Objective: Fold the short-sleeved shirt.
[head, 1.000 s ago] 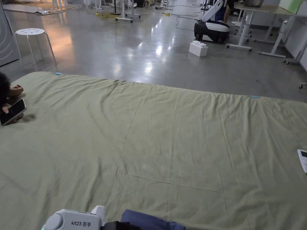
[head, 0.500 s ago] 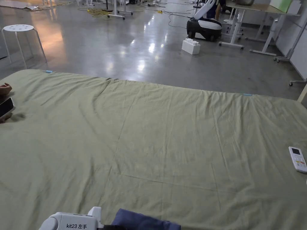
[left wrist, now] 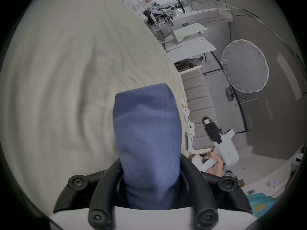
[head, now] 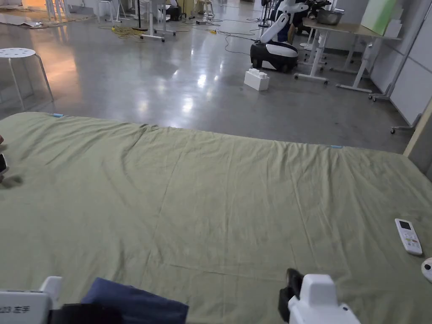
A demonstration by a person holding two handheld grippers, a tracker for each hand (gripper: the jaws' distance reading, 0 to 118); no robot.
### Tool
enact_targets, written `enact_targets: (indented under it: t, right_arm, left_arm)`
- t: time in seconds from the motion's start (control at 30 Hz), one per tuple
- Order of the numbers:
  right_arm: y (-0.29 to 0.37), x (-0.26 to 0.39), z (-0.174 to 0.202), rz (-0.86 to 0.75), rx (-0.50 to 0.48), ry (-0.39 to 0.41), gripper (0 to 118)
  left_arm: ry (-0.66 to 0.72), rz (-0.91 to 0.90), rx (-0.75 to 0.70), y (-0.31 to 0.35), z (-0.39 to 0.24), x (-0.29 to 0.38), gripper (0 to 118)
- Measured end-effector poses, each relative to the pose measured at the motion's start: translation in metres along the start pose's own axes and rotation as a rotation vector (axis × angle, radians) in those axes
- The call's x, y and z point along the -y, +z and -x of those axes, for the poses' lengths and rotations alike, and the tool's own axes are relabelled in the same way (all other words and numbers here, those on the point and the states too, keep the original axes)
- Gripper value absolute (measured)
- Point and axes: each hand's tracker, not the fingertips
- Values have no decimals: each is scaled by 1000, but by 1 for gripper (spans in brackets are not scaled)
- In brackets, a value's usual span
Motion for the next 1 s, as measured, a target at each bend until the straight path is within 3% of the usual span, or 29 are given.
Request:
enact_targets:
  t: [0.2,0.27,0.37,0.6,0.63,0.73,0.87,0.9,0.97,1.0]
  right_arm:
    - [-1,-49,-33,-107,72,-8,0]
    - [-1,-60,-41,-123,86,-20,0]
    - [0,-68,-47,-139,100,-22,0]
    - [-1,-64,-50,-140,134,32,0]
    - [-2,-62,-50,-129,133,28,0]
    - [-5,-58,-48,-109,129,23,0]
    - [-9,-51,-43,-75,109,8,0]
    - [-9,-50,-42,-68,104,7,0]
    - [-10,-48,-40,-62,98,10,0]
    - [-10,-47,-39,-60,97,13,0]
  left_arm:
    - [-1,-50,-172,85,40,-53,25]
    - [1,-57,-205,102,16,-55,25]
    - [11,-52,-258,134,28,-65,25]
    - [44,-27,-419,190,47,-73,25]
    - [39,-32,-458,190,-2,-61,25]
    - [25,-16,-570,192,-12,-54,26]
    - [60,8,-764,197,23,-66,36]
    - [57,11,-799,194,17,-58,42]
    - [14,13,-911,191,10,-53,68]
    - [-8,6,-946,191,7,-51,73]
